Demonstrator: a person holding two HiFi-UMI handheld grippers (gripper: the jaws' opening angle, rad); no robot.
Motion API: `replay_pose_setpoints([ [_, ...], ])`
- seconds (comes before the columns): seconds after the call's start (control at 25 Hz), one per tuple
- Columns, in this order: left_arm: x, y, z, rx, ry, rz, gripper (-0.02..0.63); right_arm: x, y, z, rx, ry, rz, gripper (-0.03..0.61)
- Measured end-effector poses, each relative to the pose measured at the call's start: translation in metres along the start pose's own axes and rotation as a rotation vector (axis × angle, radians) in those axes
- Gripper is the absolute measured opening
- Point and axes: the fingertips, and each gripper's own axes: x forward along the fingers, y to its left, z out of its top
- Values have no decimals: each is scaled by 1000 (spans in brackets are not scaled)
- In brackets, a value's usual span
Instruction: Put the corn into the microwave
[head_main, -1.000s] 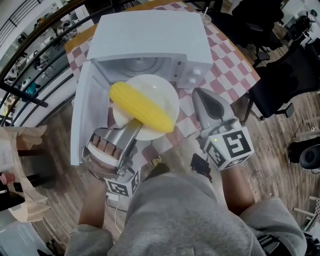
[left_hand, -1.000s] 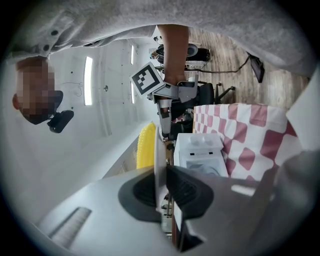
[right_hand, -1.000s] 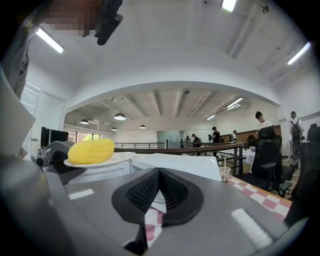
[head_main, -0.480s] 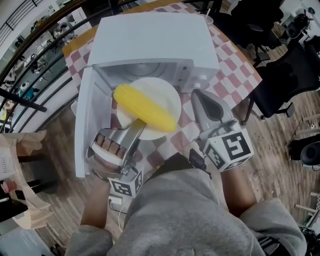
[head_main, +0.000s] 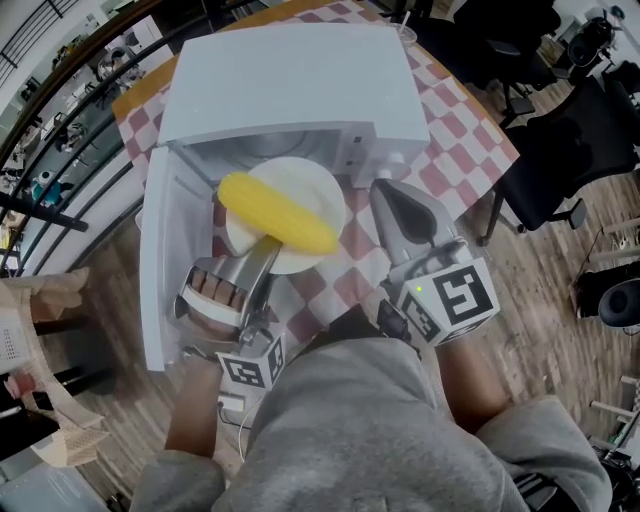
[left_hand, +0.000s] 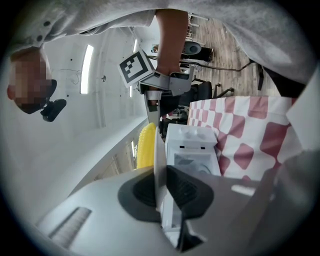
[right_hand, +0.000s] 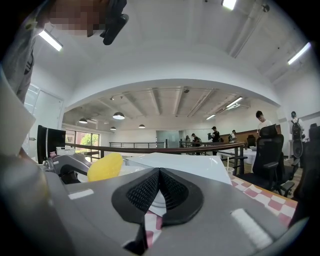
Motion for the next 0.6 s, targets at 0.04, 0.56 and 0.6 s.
replay_pose_setpoints([
  [0.04,3,-2,-1,-2,5,-1,31,1,0,0,0,0,5,-2],
  [0.56,52,-53,-30,-26,111,-68,35,30,-6,-8,31,6,66,-2],
  [0.6,56,-57,-34,-27,116,-73,35,33,-8,-8,29,9,66,-2],
])
